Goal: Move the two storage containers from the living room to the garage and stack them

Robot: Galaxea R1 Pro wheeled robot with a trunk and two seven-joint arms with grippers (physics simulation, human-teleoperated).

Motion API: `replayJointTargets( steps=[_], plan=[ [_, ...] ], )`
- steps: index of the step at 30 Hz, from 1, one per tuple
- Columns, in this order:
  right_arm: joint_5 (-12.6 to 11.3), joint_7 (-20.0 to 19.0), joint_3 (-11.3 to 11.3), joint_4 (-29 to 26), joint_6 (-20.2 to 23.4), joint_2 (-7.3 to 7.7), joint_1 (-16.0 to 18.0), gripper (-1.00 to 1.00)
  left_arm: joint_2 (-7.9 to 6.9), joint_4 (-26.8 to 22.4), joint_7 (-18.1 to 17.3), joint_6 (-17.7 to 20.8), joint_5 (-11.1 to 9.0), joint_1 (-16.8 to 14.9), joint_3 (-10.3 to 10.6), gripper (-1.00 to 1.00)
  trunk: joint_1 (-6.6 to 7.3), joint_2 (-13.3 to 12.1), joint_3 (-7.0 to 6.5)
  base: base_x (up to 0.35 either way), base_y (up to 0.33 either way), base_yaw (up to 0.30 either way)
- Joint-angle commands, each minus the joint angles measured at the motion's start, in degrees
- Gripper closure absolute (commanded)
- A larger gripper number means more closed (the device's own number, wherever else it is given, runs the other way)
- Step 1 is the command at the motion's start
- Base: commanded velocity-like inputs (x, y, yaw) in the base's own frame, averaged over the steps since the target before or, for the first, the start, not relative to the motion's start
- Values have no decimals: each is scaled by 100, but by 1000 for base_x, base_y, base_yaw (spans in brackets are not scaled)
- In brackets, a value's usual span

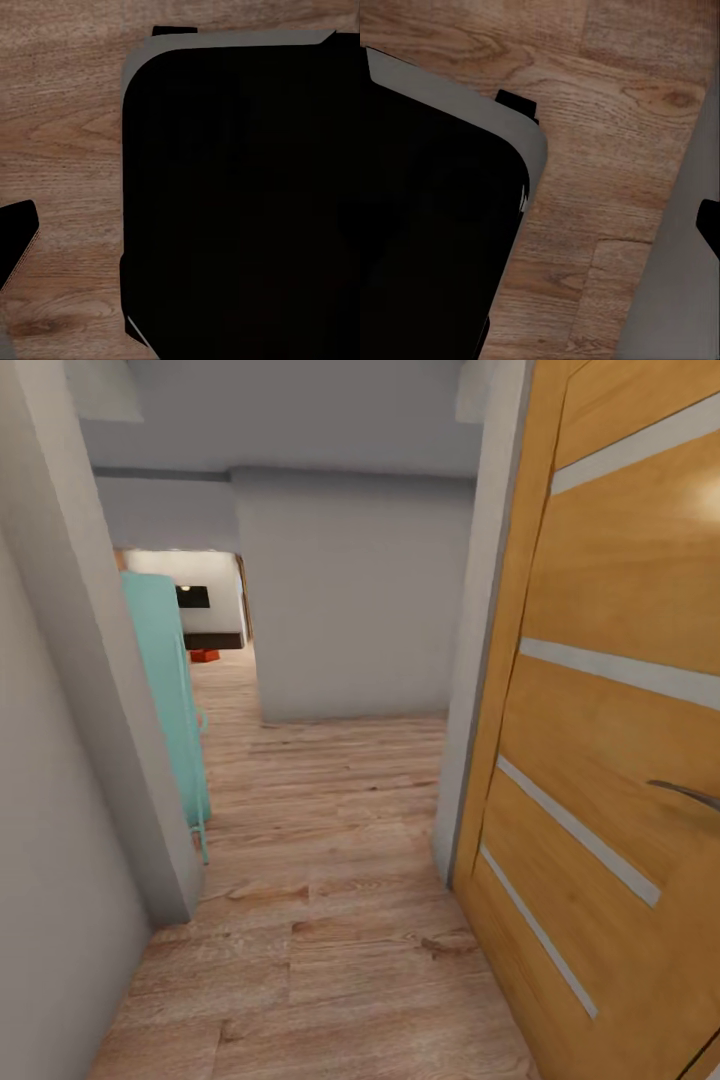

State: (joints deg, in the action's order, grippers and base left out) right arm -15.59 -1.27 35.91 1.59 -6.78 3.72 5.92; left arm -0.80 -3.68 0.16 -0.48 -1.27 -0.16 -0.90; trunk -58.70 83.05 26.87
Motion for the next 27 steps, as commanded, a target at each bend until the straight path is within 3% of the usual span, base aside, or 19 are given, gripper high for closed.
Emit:
replayJointTargets(
  steps=[1,6,16,27],
  plan=[
    [-58,-13,48,17,-34,-3,6,-100,0,-1,2,-5,-13,-2,-7,-100,-3,2,6,321,0,0],
    [-53,-13,48,17,-38,-3,6,-100,1,-1,2,-6,-13,-2,-7,-100,-3,2,6,321,0,58],
    [-49,-13,48,17,-42,-3,6,-100,1,-1,2,-7,-13,-2,-7,-100,-3,2,6,321,0,239],
    [-47,-13,48,17,-42,-3,7,-100,0,-1,2,-5,-13,-2,-7,-100,-3,2,6,322,0,27]
  ],
)
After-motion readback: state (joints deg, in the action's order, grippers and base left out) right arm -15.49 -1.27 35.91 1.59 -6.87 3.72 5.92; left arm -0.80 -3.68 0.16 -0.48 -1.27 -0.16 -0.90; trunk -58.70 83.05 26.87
